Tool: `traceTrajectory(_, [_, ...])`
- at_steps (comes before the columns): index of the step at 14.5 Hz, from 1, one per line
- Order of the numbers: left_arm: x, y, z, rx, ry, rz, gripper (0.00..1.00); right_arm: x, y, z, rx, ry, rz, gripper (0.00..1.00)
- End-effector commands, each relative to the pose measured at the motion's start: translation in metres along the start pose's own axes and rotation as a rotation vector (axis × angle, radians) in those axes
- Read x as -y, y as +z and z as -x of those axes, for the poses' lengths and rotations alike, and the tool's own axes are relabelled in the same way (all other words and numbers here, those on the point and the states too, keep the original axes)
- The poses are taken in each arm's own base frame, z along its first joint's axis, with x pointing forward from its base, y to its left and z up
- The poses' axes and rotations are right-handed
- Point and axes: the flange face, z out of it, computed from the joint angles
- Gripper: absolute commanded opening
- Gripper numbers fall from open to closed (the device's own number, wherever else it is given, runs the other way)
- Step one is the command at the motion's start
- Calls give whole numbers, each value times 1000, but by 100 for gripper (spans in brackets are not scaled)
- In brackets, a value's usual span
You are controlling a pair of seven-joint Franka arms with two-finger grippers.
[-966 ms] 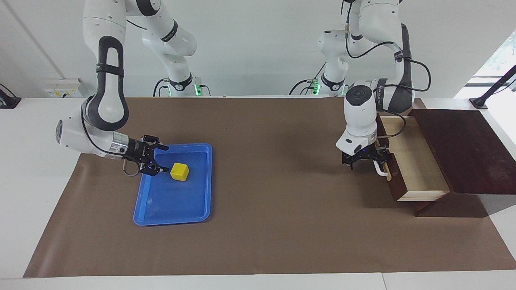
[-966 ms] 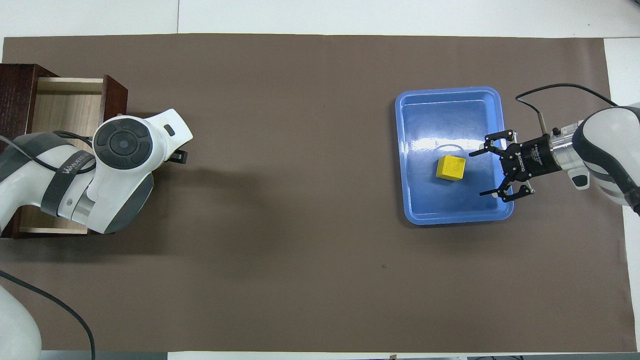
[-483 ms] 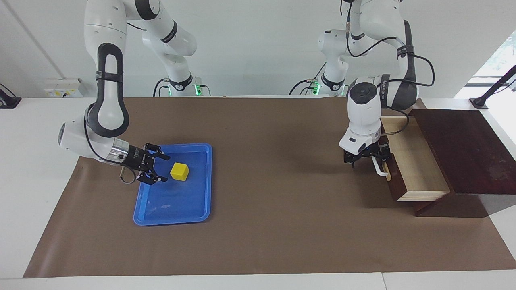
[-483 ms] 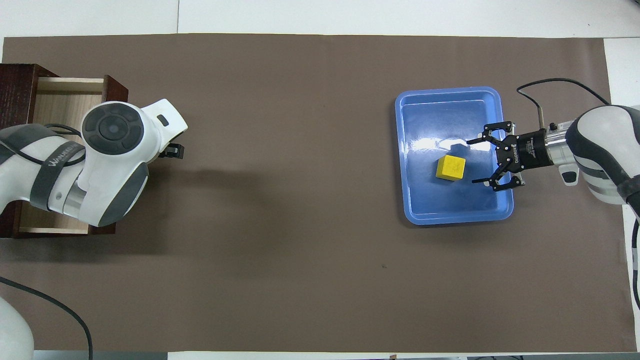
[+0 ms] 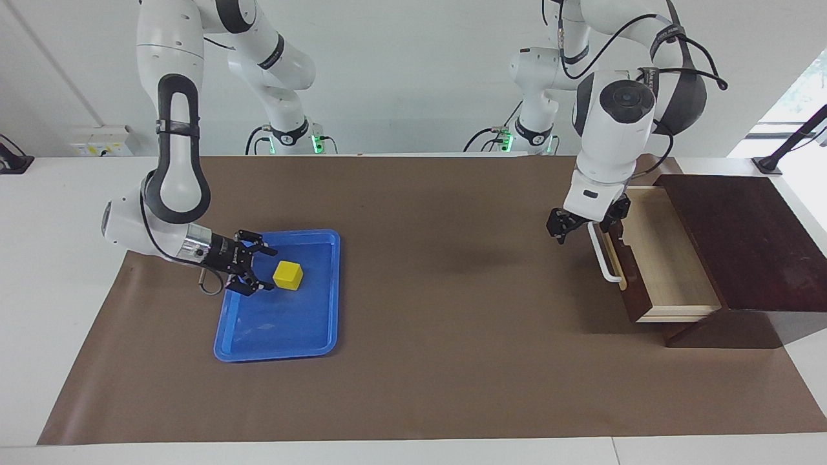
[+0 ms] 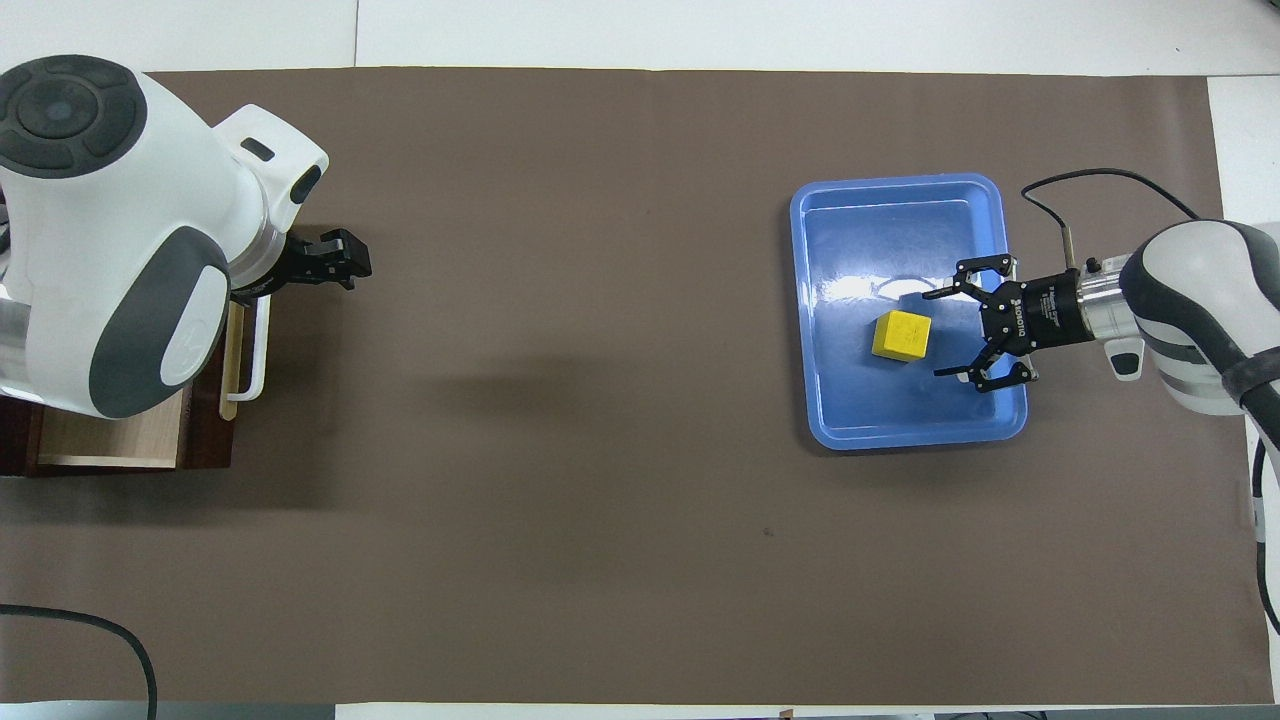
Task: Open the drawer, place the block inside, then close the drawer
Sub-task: 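Grasp the yellow block with the right gripper while the left gripper moves center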
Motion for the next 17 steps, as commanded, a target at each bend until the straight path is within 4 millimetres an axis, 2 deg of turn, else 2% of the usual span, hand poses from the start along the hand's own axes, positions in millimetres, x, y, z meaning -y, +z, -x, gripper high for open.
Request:
traceTrajectory(1, [-6, -12, 18, 76, -251, 58, 100, -6, 13, 9, 15, -21, -30, 100])
traceTrajectory(3, [-11, -16, 24, 111, -411, 90, 100, -8, 15, 8, 12, -28, -31, 100])
traceTrajectory(8, [-53, -26, 52, 120, -804, 90, 100, -15, 19, 0, -13, -68, -44, 100])
traceTrajectory(11, [-70, -26, 59, 106, -946, 126, 100, -15, 19, 0, -13, -72, -46, 100])
traceTrajectory(13, [-76, -26, 66, 106, -1022, 134, 100, -15, 18, -1, -10, -71, -46, 100])
traceTrajectory(16, [-75, -19, 65, 109, -1144, 147, 100, -15, 17, -1, -8, -70, -46, 100])
traceTrajectory(17, [-74, -19, 64, 105, -1150, 159, 100, -15, 17, -1, -8, -70, -46, 96])
